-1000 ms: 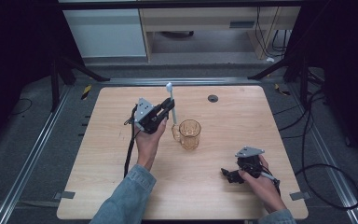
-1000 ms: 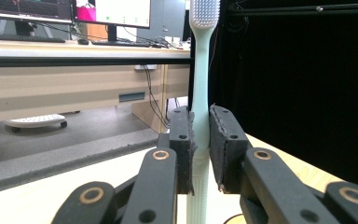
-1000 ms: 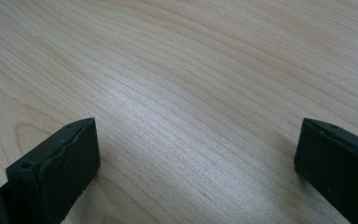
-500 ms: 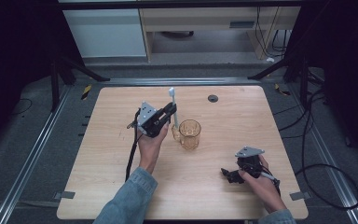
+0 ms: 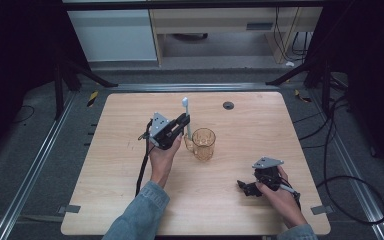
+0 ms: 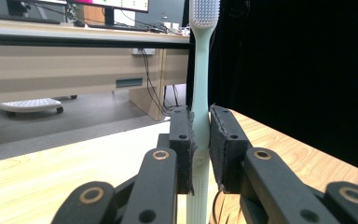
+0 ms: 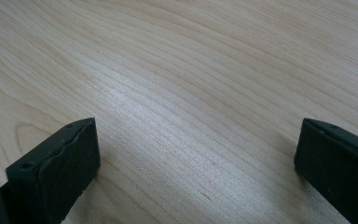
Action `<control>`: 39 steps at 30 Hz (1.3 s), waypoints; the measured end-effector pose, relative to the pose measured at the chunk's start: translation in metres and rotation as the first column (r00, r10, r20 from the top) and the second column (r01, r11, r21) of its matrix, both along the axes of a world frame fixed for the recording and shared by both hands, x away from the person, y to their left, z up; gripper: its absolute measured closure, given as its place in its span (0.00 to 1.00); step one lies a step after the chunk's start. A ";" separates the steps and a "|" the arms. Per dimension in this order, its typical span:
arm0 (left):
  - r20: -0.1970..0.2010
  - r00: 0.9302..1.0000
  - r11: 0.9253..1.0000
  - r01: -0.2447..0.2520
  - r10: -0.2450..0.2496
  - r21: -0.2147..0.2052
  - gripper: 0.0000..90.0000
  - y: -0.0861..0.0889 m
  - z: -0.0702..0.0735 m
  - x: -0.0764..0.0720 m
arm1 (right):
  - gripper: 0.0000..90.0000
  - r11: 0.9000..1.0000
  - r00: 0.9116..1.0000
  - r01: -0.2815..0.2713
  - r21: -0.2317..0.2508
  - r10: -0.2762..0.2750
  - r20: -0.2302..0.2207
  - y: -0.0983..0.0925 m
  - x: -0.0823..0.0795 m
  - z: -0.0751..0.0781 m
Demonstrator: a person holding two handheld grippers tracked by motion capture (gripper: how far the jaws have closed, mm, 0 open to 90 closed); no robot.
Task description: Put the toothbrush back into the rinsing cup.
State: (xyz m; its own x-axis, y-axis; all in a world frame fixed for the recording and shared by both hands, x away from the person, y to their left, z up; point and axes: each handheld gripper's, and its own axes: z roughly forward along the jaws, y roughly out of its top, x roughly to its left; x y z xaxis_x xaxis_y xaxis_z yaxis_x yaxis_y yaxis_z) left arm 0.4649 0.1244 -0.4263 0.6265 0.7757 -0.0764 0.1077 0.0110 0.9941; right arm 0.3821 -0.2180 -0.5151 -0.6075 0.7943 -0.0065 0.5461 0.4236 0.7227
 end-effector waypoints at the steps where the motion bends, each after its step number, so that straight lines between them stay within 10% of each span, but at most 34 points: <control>1: -0.001 1.000 1.000 -0.002 0.002 0.000 0.88 0.000 -0.001 0.000 | 0.00 1.000 1.000 0.001 0.001 -0.001 -0.001 0.000 0.000 0.000; 39: -0.037 0.999 0.998 0.005 -0.002 0.058 0.88 0.002 -0.031 -0.009 | 0.00 1.000 1.000 0.000 0.000 0.000 0.000 0.000 0.000 0.000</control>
State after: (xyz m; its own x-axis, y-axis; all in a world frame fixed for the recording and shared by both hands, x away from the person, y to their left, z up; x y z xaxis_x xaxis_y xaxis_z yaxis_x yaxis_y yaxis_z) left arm 0.4556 0.1267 -0.4578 0.6268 0.7773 -0.0540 0.1440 -0.0474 0.9884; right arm 0.3821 -0.2180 -0.5151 -0.6075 0.7943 -0.0061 0.5464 0.4234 0.7226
